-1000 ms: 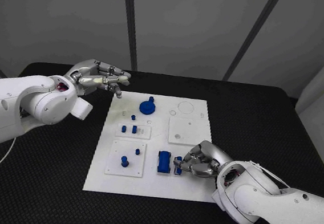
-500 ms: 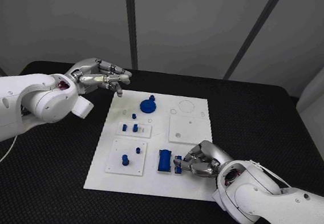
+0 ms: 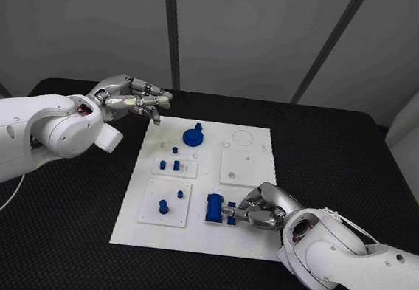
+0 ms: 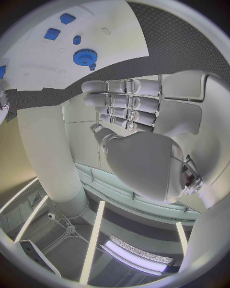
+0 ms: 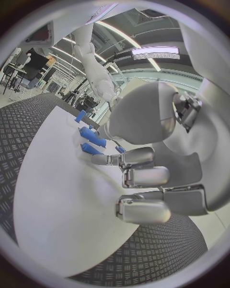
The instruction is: Assemble the parts on the task board
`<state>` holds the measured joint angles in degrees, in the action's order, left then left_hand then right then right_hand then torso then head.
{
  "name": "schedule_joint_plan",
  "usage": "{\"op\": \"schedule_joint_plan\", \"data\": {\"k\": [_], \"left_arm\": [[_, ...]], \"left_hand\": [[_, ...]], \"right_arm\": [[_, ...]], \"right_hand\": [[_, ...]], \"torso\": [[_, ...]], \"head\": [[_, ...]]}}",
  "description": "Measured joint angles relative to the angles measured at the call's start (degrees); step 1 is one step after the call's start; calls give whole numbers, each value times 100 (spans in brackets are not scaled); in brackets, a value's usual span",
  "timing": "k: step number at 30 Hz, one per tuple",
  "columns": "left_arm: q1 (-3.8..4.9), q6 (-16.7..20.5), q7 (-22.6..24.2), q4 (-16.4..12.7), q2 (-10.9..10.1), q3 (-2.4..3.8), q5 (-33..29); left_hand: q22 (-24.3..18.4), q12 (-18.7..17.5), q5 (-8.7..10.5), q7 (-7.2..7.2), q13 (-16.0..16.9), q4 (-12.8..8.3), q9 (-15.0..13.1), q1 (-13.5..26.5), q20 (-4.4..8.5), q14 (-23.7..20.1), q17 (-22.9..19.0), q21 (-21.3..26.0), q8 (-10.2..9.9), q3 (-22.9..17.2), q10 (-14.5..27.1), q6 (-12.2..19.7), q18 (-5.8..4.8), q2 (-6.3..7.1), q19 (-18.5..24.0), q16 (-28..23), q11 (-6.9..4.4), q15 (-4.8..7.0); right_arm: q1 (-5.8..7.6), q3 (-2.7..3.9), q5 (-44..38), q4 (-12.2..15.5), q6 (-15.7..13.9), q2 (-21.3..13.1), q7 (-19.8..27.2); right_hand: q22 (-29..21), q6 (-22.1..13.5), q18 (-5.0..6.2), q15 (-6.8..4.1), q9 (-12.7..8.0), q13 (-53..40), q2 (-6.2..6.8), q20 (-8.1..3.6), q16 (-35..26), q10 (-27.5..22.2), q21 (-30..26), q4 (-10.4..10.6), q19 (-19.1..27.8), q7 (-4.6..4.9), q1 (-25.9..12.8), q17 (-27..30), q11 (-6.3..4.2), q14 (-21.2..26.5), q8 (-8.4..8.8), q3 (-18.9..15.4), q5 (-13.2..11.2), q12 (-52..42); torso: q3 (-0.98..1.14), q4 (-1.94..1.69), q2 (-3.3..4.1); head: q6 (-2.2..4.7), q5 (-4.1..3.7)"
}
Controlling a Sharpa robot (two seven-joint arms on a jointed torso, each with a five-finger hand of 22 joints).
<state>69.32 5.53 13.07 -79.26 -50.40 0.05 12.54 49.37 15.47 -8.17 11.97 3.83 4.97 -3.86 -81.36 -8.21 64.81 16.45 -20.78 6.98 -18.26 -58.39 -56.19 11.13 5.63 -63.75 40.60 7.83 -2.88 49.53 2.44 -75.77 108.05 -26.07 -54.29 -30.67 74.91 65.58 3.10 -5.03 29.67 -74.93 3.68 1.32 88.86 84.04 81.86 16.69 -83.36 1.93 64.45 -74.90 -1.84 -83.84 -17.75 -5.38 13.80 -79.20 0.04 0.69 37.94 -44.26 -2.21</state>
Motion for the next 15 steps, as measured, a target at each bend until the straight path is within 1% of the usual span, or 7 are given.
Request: {"op": "schedule_joint_plan", "data": {"k": [3,4,6,9,12,13,15], "left_arm": [[0,0,-1,-1,0,0,0],[0,0,-2,-1,-1,0,0],[0,0,-2,-2,-1,0,0],[0,0,-3,-1,-4,0,0],[0,0,-4,0,-2,0,0],[0,0,-4,1,0,0,0],[0,0,-5,1,2,0,0]], "left_hand": [[0,0,0,0,0,0,0,0,0,0,0,0,0,0,0,0,0,0,0,0,0,0],[0,0,0,0,0,0,0,0,0,0,0,0,0,0,0,0,0,0,0,0,0,0],[0,0,0,0,0,0,0,0,0,0,0,0,0,0,0,0,0,0,0,0,0,0],[0,0,0,0,0,0,0,0,0,0,0,0,0,0,0,0,0,0,0,0,0,0],[1,0,0,0,0,0,0,0,0,0,1,0,0,0,0,0,0,0,0,0,0,0],[1,0,0,0,0,0,0,0,0,0,1,0,0,0,0,0,-1,0,0,0,0,0],[1,0,0,0,0,0,0,0,0,0,1,0,0,0,0,0,0,0,0,0,0,0]], "right_arm": [[0,0,-52,8,-1,-22,7],[0,0,-65,8,-3,-31,9],[0,0,-93,8,-7,-48,11],[0,0,-131,-4,-9,-59,15],[0,0,-175,-32,-11,-42,16],[0,2,-193,-40,-12,-29,16],[0,3,-243,-65,-14,8,17]], "right_hand": [[0,0,0,0,16,0,-20,0,0,0,0,-26,0,-1,20,0,0,0,1,-26,52,0],[0,0,0,-1,26,0,-73,0,0,0,0,-32,0,-1,73,0,0,-1,1,-32,64,0],[0,0,0,-21,43,0,-124,0,0,0,0,-104,0,-1,244,0,0,-21,1,-23,65,0],[0,-31,0,-21,73,0,-195,0,0,-12,0,-307,0,-31,683,-5,-14,-21,1,68,65,0],[0,-41,0,-21,89,-13,-275,-21,0,-1,0,-509,-20,-41,1073,-4,-43,-21,1,181,-191,-2],[0,-52,0,-34,93,-25,-280,-21,0,-1,0,-558,-20,-52,1160,-4,-43,-8,1,226,-278,-5],[0,-52,-1,-42,96,-38,-290,-21,0,-2,0,-696,-20,-52,1346,-4,-42,-2,1,285,-361,-29]], "torso": [[0,-1,0],[0,-1,0],[0,-2,0],[1,-4,-1],[1,-4,-1],[1,-4,-1],[1,-4,-1]], "head": [[-3,-1],[-3,-4],[-4,-9],[-4,-12],[1,-16],[1,-16],[2,-18]]}}
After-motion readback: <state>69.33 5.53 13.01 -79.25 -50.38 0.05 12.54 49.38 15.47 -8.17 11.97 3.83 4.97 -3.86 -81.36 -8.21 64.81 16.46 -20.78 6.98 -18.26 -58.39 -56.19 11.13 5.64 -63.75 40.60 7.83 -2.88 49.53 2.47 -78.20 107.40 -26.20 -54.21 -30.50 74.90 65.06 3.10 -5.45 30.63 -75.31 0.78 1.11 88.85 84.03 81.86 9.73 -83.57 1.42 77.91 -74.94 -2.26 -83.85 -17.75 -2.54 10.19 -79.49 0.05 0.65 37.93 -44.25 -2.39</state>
